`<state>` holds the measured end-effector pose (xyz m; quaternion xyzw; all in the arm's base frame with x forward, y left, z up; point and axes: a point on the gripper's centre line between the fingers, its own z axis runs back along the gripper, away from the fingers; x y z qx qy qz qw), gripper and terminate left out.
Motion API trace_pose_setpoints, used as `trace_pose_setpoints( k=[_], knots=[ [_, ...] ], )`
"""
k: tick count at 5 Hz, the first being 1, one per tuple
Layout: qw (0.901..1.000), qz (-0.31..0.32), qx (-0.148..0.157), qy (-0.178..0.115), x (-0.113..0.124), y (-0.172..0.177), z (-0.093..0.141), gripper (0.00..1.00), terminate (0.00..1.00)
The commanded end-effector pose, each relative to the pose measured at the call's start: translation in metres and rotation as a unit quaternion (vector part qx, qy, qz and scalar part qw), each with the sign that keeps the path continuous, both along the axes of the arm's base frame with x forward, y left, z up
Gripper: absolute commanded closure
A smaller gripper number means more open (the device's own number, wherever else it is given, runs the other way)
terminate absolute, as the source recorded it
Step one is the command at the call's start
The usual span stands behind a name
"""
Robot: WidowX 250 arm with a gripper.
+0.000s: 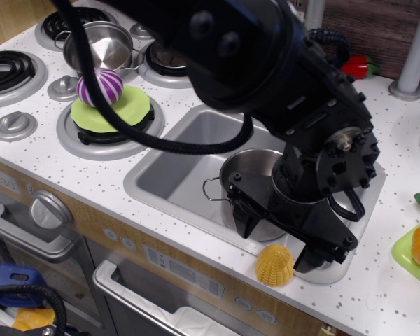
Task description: Put corn in pot which is in sink
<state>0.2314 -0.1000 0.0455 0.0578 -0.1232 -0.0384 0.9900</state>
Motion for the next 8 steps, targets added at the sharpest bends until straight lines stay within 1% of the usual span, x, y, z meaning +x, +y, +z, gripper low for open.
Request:
trace_pose_setpoints(
  k=[1, 3, 5, 6, 7, 8],
  knots=[
    [1.0, 0.0, 0.0, 0.0, 0.0, 0.0, 0.0, 0.0, 0.0],
    [0.9997, -0.015, -0.014, -0.012, 0.001, 0.008, -0.015, 0.0, 0.0],
    [0.9982, -0.031, -0.024, -0.045, 0.002, 0.015, -0.034, 0.0, 0.0],
    [0.9971, -0.03, -0.033, -0.061, 0.003, 0.015, -0.042, 1.0, 0.0],
    [0.9967, -0.038, -0.034, -0.063, 0.004, 0.017, -0.04, 1.0, 0.0],
    [0.9964, -0.051, -0.028, -0.061, 0.009, 0.021, -0.029, 1.0, 0.0]
  ],
)
